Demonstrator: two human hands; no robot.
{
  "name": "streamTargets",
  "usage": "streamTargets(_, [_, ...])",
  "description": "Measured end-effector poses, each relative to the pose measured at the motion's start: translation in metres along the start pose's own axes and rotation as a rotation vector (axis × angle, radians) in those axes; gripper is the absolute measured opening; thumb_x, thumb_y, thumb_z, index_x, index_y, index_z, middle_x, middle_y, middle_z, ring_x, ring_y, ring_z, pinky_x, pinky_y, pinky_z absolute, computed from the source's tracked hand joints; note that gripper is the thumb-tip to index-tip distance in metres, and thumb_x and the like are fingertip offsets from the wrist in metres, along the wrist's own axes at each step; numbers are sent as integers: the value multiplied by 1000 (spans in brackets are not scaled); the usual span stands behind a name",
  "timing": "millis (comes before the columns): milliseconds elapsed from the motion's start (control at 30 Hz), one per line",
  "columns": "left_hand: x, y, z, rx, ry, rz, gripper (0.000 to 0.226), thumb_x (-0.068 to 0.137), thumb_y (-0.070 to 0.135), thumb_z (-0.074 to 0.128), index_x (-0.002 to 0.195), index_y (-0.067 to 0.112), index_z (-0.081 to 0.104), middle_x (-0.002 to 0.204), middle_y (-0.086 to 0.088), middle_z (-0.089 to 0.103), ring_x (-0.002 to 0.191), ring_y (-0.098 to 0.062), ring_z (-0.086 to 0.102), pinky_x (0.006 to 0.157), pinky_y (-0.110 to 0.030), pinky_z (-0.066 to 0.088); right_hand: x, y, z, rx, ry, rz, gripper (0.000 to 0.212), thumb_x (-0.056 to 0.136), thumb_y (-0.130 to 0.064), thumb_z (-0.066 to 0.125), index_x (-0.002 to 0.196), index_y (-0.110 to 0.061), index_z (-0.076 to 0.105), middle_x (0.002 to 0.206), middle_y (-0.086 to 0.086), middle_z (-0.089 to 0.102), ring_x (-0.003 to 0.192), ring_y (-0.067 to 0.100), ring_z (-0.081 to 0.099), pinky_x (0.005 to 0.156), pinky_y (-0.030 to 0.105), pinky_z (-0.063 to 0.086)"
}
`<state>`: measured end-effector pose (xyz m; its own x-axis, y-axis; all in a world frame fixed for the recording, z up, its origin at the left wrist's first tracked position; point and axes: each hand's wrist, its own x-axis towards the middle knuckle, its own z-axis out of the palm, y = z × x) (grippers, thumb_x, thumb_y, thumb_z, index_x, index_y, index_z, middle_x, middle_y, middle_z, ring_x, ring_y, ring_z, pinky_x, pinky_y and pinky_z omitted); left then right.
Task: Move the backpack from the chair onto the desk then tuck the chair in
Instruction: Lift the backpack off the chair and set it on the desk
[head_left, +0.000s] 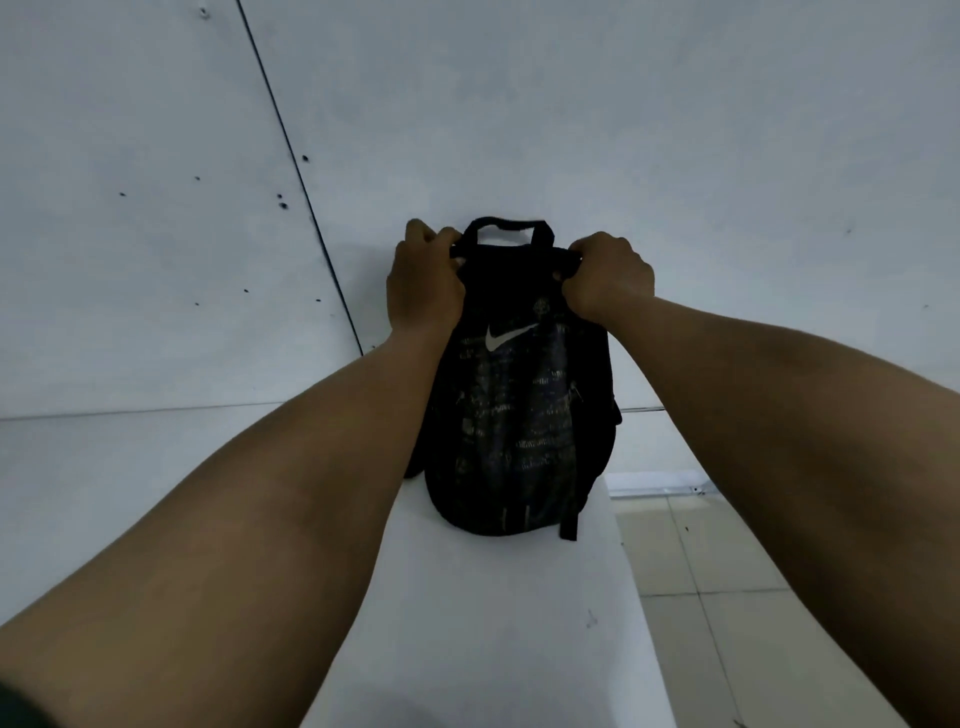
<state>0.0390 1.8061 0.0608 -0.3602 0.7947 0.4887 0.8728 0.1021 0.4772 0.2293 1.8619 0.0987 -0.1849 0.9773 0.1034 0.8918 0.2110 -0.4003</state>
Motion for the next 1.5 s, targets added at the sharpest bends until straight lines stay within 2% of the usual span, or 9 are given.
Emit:
streamTargets(133, [19,-10,9,78,13,-62,24,93,12,59,117,14,64,114,-9,59,106,-27,54,74,-34,43,20,-5,13,20,-1,11,19,83,-22,63,98,-14,72,101,8,70,92,31,68,73,28,46])
streamTargets(267, [41,-16,10,134,-108,-313,69,90,41,68,142,8,38,128,-15,57,111,-31,58,82,-40,48,38,-11,25,66,57,60,27,81,-22,66,106,-12,68,109,10,68,96,29,67,74,28,47])
streamTargets(433, [53,-15,11,92,-283,-398,42,90,45,67,106,5,65,109,-13,67,95,-28,66,62,-29,43,54,-18,34,-13,97,160,46,88,-21,68,129,-7,51,132,12,54,123,30,53,89,36,47])
streamTargets(600, [35,-11,22,14,-308,-364,27,95,32,59,80,9,60,95,-13,70,73,-20,60,51,-25,39,54,-14,36,156,51,138,36,88,-10,63,121,-2,55,124,16,60,112,31,61,82,31,47])
streamTargets(700, [21,-9,22,19,-411,-286,28,94,29,56,110,6,64,107,-12,68,83,-21,60,61,-27,44,43,-12,31,213,24,42,35,86,-12,63,118,0,55,116,17,62,105,31,62,73,27,44])
streamTargets(867, [-1,6,11,78,-754,-232,67,93,29,64,150,6,36,139,-17,52,122,-29,53,101,-36,47,12,-12,24,144,-145,-57,50,89,-17,64,134,-3,49,127,18,59,113,30,59,77,26,44])
streamTargets(1067, [-28,22,-20,127,-737,-192,58,96,32,63,144,9,41,132,-14,54,118,-27,54,85,-28,44,-29,-17,11,81,-164,-147,40,96,-20,62,131,-3,56,130,15,60,119,29,57,87,27,45])
streamTargets(1233, [-63,23,-46,89,-621,-156,17,95,31,61,102,17,58,95,-4,57,91,-19,54,73,-26,44,-57,-25,16,64,-284,-177,20,96,-21,60,83,-7,62,87,8,60,91,26,62,76,32,54])
streamTargets(1500, [-156,8,-106,99,-656,-244,39,95,32,62,118,2,67,120,-15,65,114,-28,59,95,-30,48,-141,-40,53,-4,-469,-212,37,92,-33,69,110,-1,70,110,14,69,101,30,65,84,32,55])
